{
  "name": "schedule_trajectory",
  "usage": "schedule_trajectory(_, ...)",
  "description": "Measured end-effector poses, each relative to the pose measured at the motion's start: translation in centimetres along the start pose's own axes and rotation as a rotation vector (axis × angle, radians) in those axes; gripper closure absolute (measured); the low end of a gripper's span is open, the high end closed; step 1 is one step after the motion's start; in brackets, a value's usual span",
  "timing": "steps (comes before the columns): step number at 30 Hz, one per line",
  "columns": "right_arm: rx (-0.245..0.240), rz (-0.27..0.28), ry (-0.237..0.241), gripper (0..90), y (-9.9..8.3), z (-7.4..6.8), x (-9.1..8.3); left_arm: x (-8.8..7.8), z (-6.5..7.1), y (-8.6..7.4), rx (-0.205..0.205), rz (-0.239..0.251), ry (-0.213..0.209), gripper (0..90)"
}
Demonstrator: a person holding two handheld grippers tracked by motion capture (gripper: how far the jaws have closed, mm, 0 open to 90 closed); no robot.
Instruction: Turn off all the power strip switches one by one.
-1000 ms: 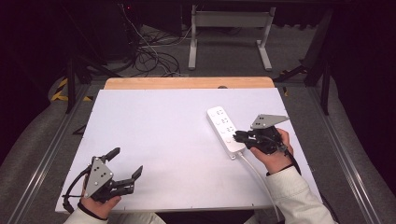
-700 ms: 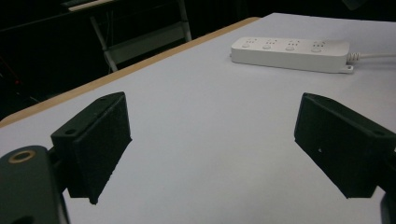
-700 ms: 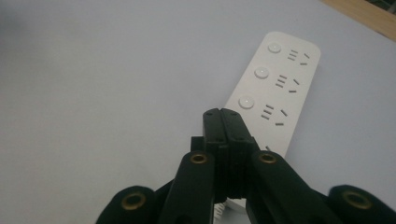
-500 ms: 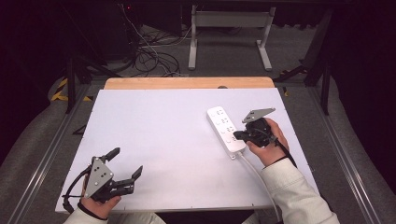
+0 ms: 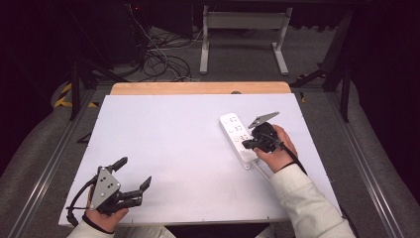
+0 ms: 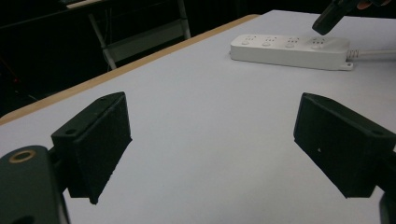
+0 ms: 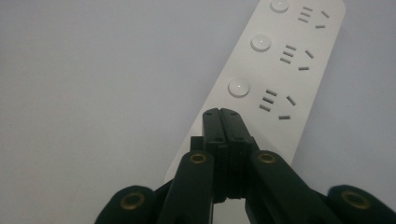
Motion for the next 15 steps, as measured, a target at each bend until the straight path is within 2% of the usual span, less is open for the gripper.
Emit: schedule_trajectory(15, 0.007, -0.042, -0.001, 90.0, -0.2, 0.0, 1.6, 0.0, 0.0, 0.0, 0.003, -0.002, -0.001, 11.8)
Point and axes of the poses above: each handheld gripper's, and its own axes: x roughly forward along the jaws, y roughly out of its top, z roughly to its right, the point moved 4 cm from there along x, roughly forward along the jaws, and after that the axes turned 15 degrees about x, right-handed, at the moved point
